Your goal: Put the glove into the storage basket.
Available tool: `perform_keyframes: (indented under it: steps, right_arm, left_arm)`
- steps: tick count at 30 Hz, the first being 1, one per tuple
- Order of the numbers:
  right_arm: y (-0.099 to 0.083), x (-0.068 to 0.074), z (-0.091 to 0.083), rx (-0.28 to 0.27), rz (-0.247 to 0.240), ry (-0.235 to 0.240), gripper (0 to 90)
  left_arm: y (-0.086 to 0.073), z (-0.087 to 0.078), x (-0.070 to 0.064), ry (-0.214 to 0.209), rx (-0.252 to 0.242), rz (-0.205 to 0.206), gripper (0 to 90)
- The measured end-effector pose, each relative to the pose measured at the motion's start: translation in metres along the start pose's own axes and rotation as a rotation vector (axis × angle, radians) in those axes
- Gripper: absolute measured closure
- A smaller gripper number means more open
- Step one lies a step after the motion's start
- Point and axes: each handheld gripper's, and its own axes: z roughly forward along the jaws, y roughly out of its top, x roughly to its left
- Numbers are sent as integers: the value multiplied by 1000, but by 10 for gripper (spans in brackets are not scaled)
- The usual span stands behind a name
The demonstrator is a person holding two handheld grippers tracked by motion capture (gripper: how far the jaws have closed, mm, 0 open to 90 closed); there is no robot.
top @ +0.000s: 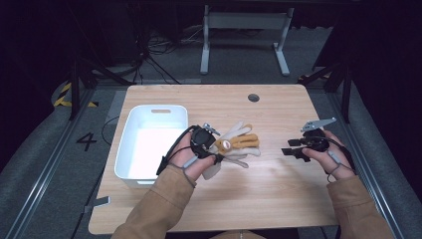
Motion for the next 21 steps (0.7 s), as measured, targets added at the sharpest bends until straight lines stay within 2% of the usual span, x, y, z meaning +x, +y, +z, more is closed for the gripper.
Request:
perform_keyframes:
  steps: [3, 9, 13, 21]
  right_arm:
    - [0, -1, 2, 7, -1, 1, 477]
    - [-2, -3, 3, 10, 17, 1, 477]
    - [-4, -4, 2, 8, 18, -3, 477]
    - [-7, -7, 0, 5, 27, -1, 477]
  left_arm:
    - [-1, -12, 4, 12, -15, -28, 716]
    - [0, -30, 11, 51, -27, -54, 715]
    - [2, -39, 18, 98, -12, -83, 713]
    - [-3, -52, 32, 138, -41, -137, 713]
